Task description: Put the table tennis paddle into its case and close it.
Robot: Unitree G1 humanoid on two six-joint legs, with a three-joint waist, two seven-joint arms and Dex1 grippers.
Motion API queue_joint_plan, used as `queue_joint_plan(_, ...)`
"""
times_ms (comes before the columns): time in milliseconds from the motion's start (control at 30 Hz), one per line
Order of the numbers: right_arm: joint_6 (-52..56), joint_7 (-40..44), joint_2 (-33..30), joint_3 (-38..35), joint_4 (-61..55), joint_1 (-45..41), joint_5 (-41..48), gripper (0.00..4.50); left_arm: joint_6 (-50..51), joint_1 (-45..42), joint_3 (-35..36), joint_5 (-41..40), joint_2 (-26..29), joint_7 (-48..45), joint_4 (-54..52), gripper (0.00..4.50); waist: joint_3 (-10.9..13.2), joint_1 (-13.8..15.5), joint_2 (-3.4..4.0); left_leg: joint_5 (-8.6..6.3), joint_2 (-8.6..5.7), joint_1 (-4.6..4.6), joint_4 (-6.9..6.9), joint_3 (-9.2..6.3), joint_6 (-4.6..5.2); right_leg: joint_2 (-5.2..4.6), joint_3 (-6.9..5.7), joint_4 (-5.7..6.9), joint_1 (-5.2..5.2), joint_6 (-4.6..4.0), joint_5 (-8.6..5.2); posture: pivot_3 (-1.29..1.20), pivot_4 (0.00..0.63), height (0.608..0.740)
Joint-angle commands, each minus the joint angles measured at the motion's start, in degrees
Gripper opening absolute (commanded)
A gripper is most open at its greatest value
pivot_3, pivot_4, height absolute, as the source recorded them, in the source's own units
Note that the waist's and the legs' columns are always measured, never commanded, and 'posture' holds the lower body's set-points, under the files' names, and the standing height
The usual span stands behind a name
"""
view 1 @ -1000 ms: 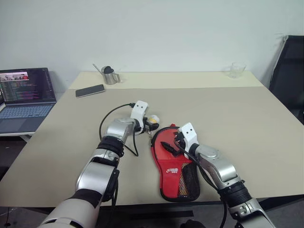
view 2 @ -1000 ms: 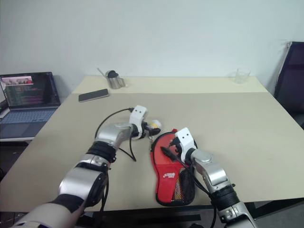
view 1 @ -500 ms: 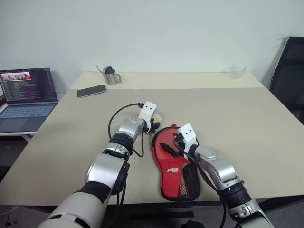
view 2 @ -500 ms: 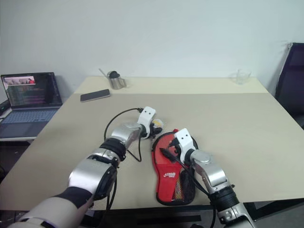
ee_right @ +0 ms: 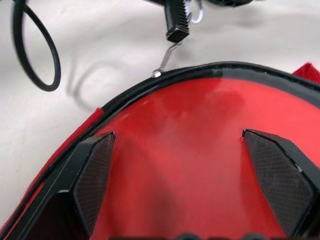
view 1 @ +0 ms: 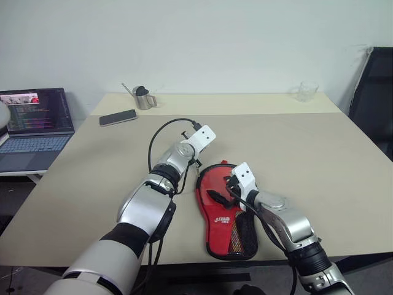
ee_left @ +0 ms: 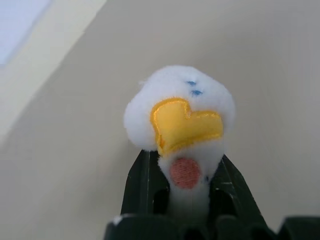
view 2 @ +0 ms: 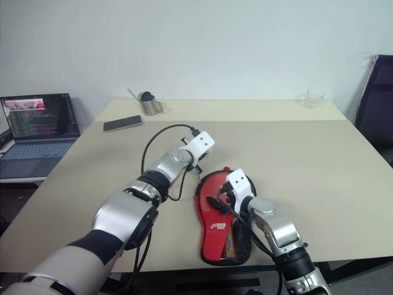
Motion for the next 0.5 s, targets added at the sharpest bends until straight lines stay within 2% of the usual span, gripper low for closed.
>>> queue_joint_plan(33, 1.9, 0.8, -0.6, 0.2, -3.6, 1.6, 0.9, 4.5, -3.8, -3.5, -4.2, 6.2, -0.8, 4.3, -0.2, 0.27, 0.0, 0.0, 0.0, 0.0, 0.0, -0.01, 0.0, -0.01, 0.0, 0.0, 0.0, 0.0, 0.0, 0.0, 0.0, 0.0, 0.15, 0.74)
queue_joint_plan(500, 10.8, -1.2, -0.2, 0.2, -15.5, 9.3, 3.2, 4.5, -7.3, -4.6, -11.2, 17.5, -5.3, 13.3, 1.2, 0.27, 0.0, 0.4, -0.02, 0.0, -0.03, -0.03, 0.0, -0.01, 0.01, 0.02, -0.04, -0.02, 0.01, 0.02, 0.0, 0.0, 0.15, 0.74)
